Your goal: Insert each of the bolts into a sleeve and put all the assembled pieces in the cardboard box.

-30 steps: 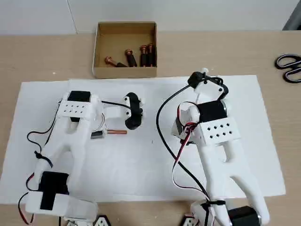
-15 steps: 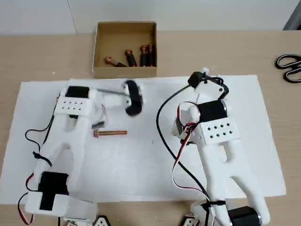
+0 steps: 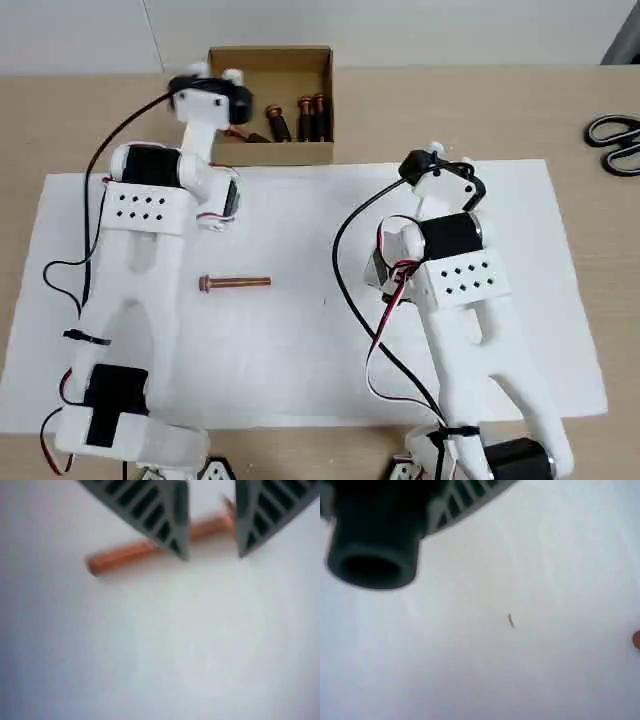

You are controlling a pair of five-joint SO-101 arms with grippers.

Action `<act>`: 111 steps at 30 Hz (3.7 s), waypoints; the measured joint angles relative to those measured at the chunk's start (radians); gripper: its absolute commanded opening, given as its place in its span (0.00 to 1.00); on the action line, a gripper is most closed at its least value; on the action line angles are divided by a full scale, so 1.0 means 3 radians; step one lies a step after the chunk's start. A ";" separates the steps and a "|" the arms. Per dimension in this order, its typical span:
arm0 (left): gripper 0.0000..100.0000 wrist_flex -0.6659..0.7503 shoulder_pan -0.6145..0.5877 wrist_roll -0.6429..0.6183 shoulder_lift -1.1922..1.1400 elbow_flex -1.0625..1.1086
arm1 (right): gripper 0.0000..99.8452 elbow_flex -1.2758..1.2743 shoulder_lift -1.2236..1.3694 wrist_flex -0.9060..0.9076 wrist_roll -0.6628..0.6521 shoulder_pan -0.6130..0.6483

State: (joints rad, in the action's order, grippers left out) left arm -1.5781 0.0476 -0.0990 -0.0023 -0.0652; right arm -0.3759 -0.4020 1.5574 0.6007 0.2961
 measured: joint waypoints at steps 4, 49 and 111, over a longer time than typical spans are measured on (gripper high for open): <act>0.01 -0.0276 0.0041 -0.1135 0.0000 0.0000 | 0.00 0.0000 0.0000 -0.0005 0.0000 0.0000; 0.23 0.0885 0.0164 -0.3002 0.0000 0.1657 | 0.00 0.0000 0.0000 -0.0061 0.0000 0.0000; 0.01 0.1222 -0.0026 -0.3243 0.0005 0.2133 | 0.00 0.0000 0.0000 -0.0061 0.0000 0.0000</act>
State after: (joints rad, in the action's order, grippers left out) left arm -1.2114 0.0399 -1.0717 -0.0008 0.5746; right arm -0.3759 -0.4020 1.5390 0.6007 0.2961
